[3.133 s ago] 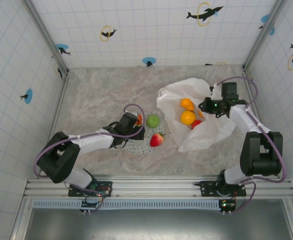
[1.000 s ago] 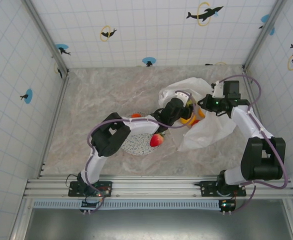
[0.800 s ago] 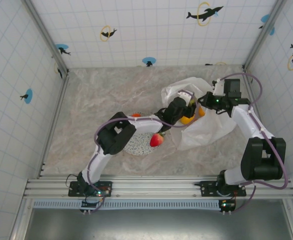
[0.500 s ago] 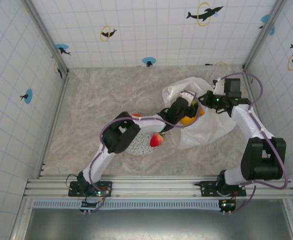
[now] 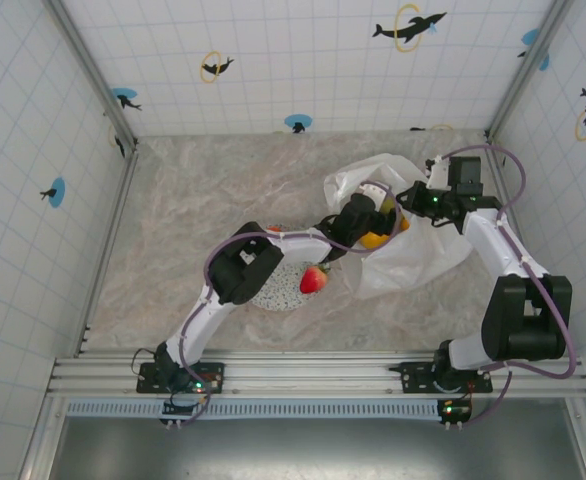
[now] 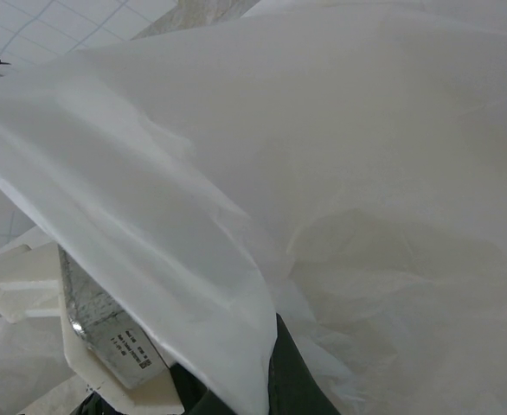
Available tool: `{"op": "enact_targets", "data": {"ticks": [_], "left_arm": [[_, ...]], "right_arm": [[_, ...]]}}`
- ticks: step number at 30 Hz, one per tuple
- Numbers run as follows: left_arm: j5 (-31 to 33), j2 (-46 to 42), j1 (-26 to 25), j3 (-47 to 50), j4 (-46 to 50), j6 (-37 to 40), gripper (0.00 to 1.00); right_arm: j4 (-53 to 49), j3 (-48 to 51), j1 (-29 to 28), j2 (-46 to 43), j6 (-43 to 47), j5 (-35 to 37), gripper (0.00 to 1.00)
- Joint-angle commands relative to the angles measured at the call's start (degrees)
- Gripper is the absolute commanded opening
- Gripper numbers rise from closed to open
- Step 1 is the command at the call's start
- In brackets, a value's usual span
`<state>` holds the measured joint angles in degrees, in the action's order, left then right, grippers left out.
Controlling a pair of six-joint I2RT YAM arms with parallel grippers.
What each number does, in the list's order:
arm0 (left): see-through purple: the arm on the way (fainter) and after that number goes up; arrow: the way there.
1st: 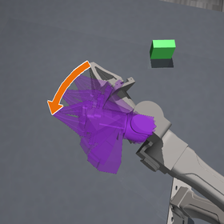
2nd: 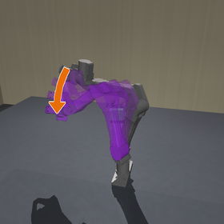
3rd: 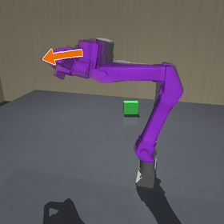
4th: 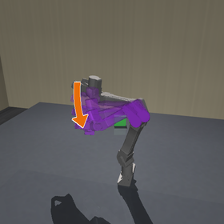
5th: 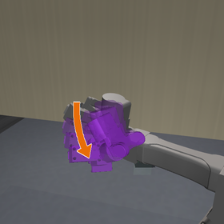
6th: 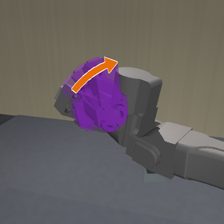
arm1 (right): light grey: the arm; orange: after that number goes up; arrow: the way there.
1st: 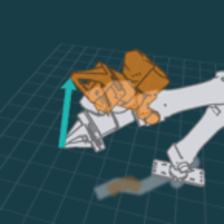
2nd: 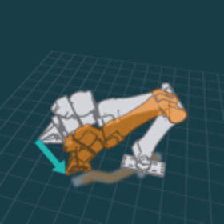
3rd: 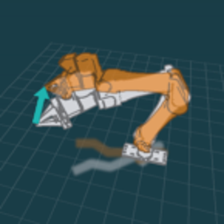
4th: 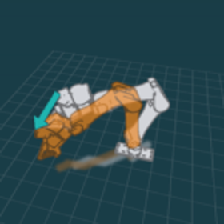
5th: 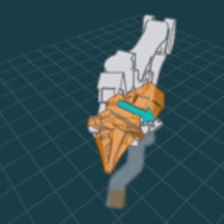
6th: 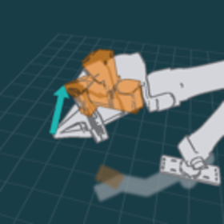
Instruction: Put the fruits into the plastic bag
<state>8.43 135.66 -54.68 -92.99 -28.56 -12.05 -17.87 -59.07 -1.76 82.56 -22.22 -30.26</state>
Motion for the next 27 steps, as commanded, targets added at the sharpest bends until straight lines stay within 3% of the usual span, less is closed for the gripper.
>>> {"op": "enact_targets", "data": {"ticks": [1, 18, 27], "left_arm": [[-1.5, -3.07, 0.37, 0.5, 1.38, -0.65, 0.88], [-6.15, -14.5, 0.57, 11.58, -1.81, -4.98, 0.95], [-16.27, -25.48, 0.52, 24.81, -1.11, -8.96, 0.89]], "right_arm": [[1.27, -0.31, 0.6, -0.47, 0.69, -0.9, 0.0], [-0.87, -0.97, 3.44, -0.9, 2.44, -1.28, 0.0], [0.58, 0.13, 4.14, -0.72, 2.22, -1.54, 0.0]]}}
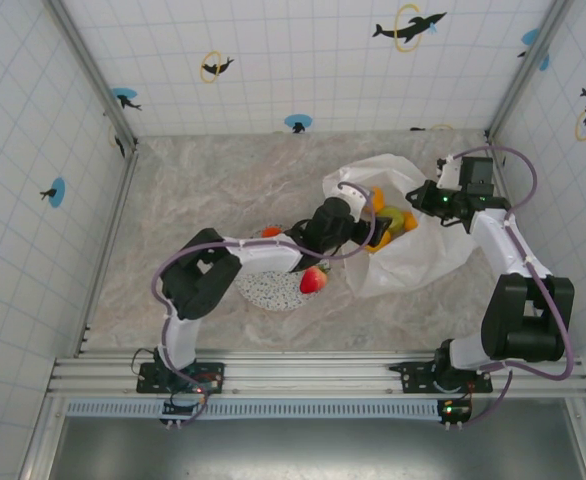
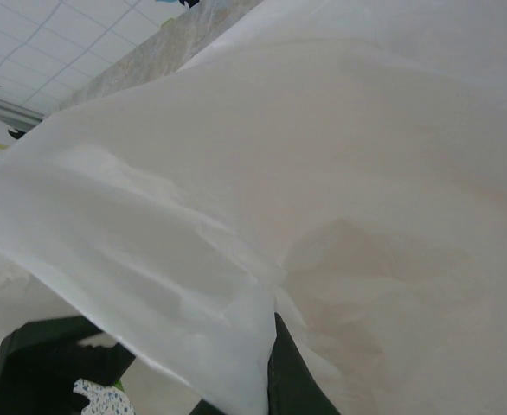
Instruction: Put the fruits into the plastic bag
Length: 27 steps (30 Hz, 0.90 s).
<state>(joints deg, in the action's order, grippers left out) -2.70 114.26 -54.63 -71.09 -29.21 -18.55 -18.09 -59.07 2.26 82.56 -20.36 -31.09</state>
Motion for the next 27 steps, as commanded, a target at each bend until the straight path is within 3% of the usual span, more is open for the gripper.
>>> {"op": "enact_targets", "data": {"ticks": [1, 8, 20, 23, 27], "left_arm": [[-5.85, -5.52, 0.47, 4.58, -0.09, -3.19, 0.88], [-12.62, -14.67, 0.47, 14.65, 2.5, -6.65, 0.84], [-12.44, -32.09, 0.48, 30.24, 11.1, -5.04, 0.84], [-7.85, -37.53, 0.53, 33.18, 14.98, -3.88, 0.85], [3.67, -43.79, 1.15, 34.76, 21.92, -2.76, 0.86]], "right_arm": [[1.05, 0.42, 0.15, -0.58, 0.26, -0.72, 0.0], [1.89, 1.45, 0.02, 0.39, 0.42, -0.89, 0.0], [2.09, 1.56, 0.03, 1.9, 0.93, -0.97, 0.0], [2.39, 1.75, 0.0, 2.07, 0.94, -1.23, 0.0], [2.62, 1.97, -0.06, 2.42, 0.94, -1.51, 0.0]]}}
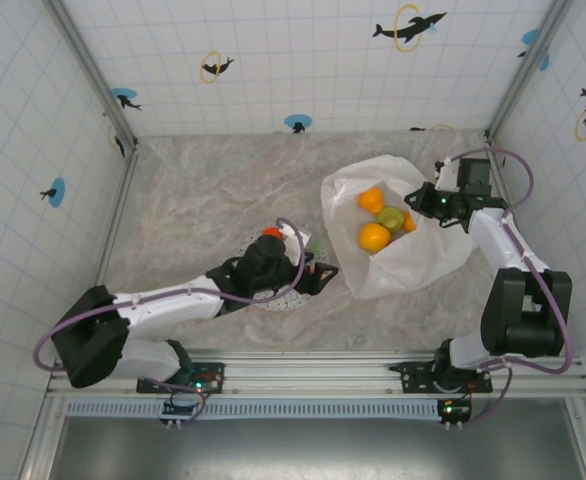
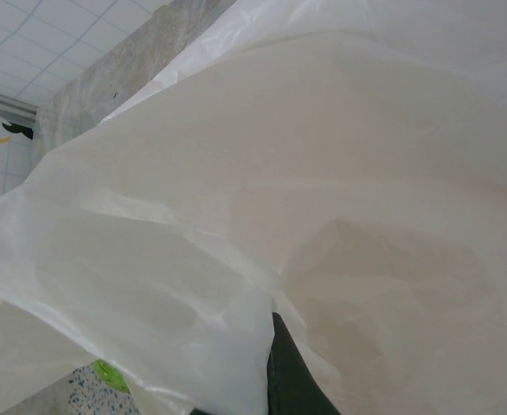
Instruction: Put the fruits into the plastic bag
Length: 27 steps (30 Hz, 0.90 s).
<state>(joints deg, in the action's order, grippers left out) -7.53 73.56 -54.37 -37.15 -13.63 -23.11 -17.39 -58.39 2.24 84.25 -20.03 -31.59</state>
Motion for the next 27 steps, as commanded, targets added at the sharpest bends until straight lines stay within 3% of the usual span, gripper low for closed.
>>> {"op": "enact_targets", "data": {"ticks": [1, 5, 9, 17, 27], "left_arm": [[11.51, -4.47, 1.19, 1.11, 7.65, 1.98, 0.87], [20.08, -8.16, 3.29, 2.57, 10.47, 2.16, 0.88], [23.99, -8.74, 8.42, 2.53, 13.35, 0.07, 0.9], [22.82, 0.94, 14.49, -0.6, 14.26, -1.34, 0.95], [12.84, 12.52, 17.72, -5.81, 10.94, 0.33, 0.96]], "right_arm": [[1.93, 1.26, -0.17, 0.66, 0.74, -0.97, 0.0], [1.55, 1.18, -1.42, -0.29, 1.96, 0.25, 0.0], [0.54, 0.98, -2.71, -0.73, 2.87, 0.8, 0.0], [0.27, 0.74, -3.25, -1.19, 3.51, 1.36, 0.0], [-0.17, 0.8, -3.38, -1.32, 3.98, 1.62, 0.0]]}}
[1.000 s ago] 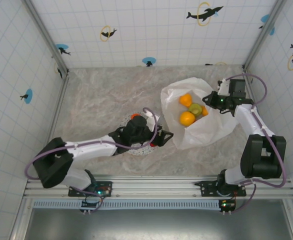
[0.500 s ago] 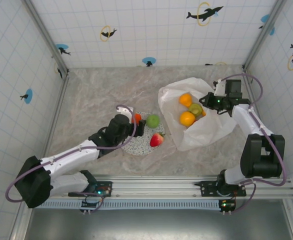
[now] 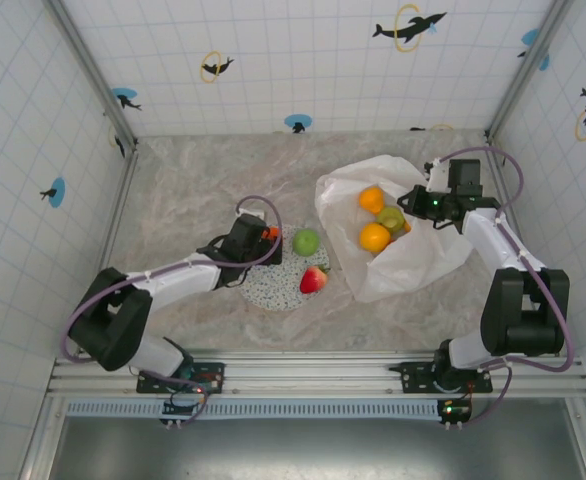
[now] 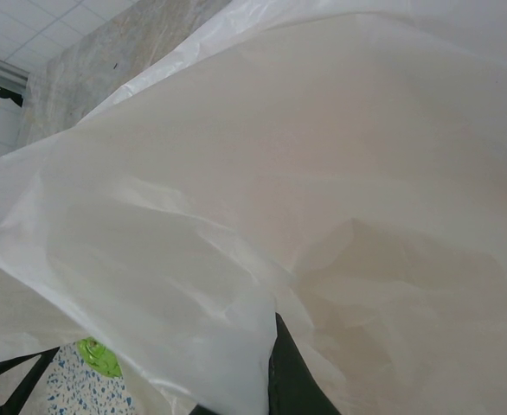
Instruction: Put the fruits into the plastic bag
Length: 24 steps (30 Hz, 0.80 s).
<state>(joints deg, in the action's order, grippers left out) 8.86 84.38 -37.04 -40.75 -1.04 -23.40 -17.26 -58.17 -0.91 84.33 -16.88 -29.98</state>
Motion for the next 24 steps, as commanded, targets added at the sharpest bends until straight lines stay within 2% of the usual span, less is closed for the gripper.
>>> {"op": "enact_targets", "data": {"ticks": [1, 16, 20, 24], "left_arm": [[-3.93, 2.4, 0.39, -2.76, -2.0, 0.7, 0.96], [-2.49, 11.69, 1.0, -8.28, -3.44, 0.91, 0.88], [-1.94, 13.64, 1.04, -9.4, -3.05, 1.14, 0.83], [-1.2, 14.52, 1.09, -9.44, -3.42, 1.33, 0.7]], "right_arm": [[-0.37, 0.57, -0.28, -1.45, 0.8, 0.01, 0.0], [-0.77, 0.8, -0.23, -1.98, 1.06, 0.09, 0.0], [-0.96, 0.86, -0.12, -2.16, 1.15, 0.23, 0.0], [-1.03, 0.78, -0.14, -2.16, 1.15, 0.27, 0.0]]}}
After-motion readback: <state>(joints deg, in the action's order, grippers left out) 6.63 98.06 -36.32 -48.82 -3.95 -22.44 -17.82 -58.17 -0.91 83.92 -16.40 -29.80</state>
